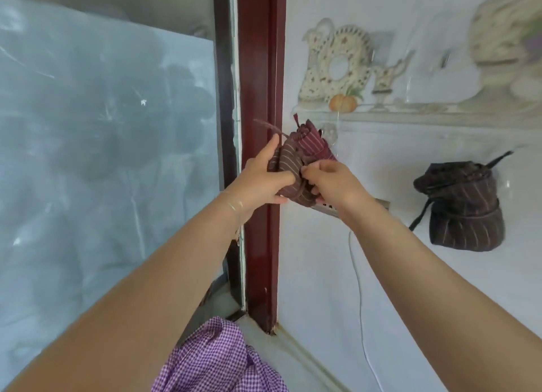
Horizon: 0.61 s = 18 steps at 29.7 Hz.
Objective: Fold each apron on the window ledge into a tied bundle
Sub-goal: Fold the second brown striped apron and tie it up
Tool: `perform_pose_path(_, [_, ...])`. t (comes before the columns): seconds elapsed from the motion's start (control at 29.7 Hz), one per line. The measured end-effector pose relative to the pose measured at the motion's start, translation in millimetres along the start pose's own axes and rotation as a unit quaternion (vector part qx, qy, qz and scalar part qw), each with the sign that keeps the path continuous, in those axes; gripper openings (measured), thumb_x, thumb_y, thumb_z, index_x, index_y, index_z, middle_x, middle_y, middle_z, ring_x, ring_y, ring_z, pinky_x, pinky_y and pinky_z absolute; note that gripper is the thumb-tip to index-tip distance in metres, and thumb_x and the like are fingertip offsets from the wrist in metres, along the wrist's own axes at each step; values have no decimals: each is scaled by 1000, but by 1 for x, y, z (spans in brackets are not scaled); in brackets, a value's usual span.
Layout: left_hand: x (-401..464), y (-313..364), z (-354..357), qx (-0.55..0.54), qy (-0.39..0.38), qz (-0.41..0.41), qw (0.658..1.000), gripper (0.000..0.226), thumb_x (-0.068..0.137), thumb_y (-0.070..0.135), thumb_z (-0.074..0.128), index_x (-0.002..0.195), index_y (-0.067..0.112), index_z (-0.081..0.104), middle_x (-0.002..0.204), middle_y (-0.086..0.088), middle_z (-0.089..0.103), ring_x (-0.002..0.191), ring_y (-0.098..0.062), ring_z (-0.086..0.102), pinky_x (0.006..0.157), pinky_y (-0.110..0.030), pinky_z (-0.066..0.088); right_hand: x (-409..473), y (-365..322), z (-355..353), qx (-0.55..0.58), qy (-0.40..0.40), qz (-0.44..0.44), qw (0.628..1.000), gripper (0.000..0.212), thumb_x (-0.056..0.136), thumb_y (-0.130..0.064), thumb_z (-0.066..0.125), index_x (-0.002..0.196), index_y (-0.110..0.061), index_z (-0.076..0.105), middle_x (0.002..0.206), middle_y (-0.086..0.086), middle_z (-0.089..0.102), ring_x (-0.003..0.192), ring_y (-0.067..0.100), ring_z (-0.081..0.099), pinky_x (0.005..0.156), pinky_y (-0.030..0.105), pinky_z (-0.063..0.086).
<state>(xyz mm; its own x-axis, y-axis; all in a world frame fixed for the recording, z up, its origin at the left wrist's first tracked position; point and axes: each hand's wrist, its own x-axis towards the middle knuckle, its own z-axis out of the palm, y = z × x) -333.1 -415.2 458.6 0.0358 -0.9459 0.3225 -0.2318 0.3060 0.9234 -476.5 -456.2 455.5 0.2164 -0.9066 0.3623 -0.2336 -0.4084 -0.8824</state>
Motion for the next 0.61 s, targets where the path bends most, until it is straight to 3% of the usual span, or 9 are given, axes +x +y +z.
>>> perform_pose_path(0.1, [23, 28, 12, -3, 64, 66, 996, 75, 85, 7, 63, 147, 30, 28, 115, 6, 59, 99, -11, 64, 73, -27, 58, 24, -27, -23, -52, 34, -56, 996, 28, 93, -16, 55, 66, -15, 48, 59, 2, 48, 55, 14, 45, 57, 27, 42])
perform_pose_path(0.2, [46, 48, 24, 8, 129, 133, 983, 53, 84, 15, 70, 128, 19, 40, 105, 6, 55, 88, -6, 61, 72, -27, 59, 48, -50, -44, -65, 69, -72, 993, 23, 90, -14, 57, 69, -16, 48, 63, 3, 51, 58, 13, 50, 54, 23, 48])
perform_pose_path(0.27, [62, 60, 31, 7, 153, 165, 974, 48, 84, 20, 72, 124, 17, 46, 102, 13, 51, 84, -1, 59, 76, -30, 59, 64, -61, -55, -95, 96, -79, 988, 22, 89, -14, 57, 69, -13, 50, 66, 7, 54, 60, 17, 54, 61, 32, 55])
perform_pose_path(0.34, [79, 69, 35, 18, 163, 195, 967, 43, 82, 21, 75, 119, 17, 54, 97, 19, 49, 97, -9, 61, 87, -38, 55, 81, -71, -66, -148, 126, -86, 977, 16, 87, -12, 55, 77, -1, 61, 71, 13, 57, 66, 23, 56, 74, 44, 56])
perform_pose_path(0.4, [98, 77, 42, 29, 159, 208, 965, 47, 80, 22, 76, 123, 13, 57, 100, 15, 53, 109, -16, 58, 92, -43, 52, 95, -81, -78, -208, 145, -78, 964, 19, 86, -10, 53, 86, 4, 65, 69, 12, 58, 69, 25, 59, 77, 44, 56])
perform_pose_path(0.44, [106, 81, 46, 33, 160, 210, 964, 50, 80, 22, 76, 124, 12, 57, 103, 11, 54, 111, -16, 57, 92, -43, 52, 99, -86, -84, -236, 147, -77, 958, 17, 87, -10, 52, 82, 1, 63, 65, 10, 57, 71, 26, 59, 75, 40, 56])
perform_pose_path(0.54, [127, 90, 56, 44, 181, 233, 954, 47, 81, 25, 74, 123, 12, 59, 116, 2, 59, 114, -14, 55, 97, -32, 48, 113, -97, -99, -299, 165, -91, 935, 23, 88, -10, 49, 65, -12, 49, 62, 3, 49, 73, 27, 57, 67, 32, 50])
perform_pose_path(0.61, [138, 100, 59, 43, 196, 251, 947, 42, 83, 25, 72, 121, 12, 60, 121, 0, 61, 115, -11, 55, 96, -18, 41, 121, -104, -105, -329, 182, -111, 920, 19, 89, -13, 50, 70, -13, 52, 65, 2, 50, 74, 26, 54, 66, 31, 46])
